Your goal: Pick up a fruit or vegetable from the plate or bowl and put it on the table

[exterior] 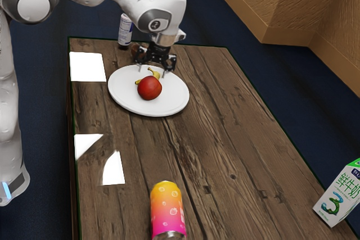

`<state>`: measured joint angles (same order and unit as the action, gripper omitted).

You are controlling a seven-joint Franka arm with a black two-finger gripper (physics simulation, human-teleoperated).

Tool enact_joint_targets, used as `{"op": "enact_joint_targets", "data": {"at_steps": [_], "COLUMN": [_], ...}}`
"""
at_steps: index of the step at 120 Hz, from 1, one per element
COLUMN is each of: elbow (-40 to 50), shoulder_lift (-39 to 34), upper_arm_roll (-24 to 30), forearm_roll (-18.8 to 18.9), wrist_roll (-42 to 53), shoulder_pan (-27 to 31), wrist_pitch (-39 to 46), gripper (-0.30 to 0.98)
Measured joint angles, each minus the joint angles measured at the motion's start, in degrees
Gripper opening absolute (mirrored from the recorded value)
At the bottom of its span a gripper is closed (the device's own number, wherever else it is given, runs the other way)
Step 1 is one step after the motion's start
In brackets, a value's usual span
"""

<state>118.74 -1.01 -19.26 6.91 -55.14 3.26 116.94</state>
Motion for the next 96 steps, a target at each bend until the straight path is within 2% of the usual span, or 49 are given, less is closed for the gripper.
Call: {"op": "enact_joint_targets", "data": {"at_steps": [70,96], "elbow": [0.11,0.12], "shoulder_lift": [2.47,3.20], "upper_arm_roll": [0.01,0.01], "forearm_roll": [-1.06,-1.81], "wrist_roll": [0.92,1.20], "shoulder_pan": [-0.90,-0.27], "wrist_pitch": [6.19,6.91], "gripper": [0.68,0.55]}}
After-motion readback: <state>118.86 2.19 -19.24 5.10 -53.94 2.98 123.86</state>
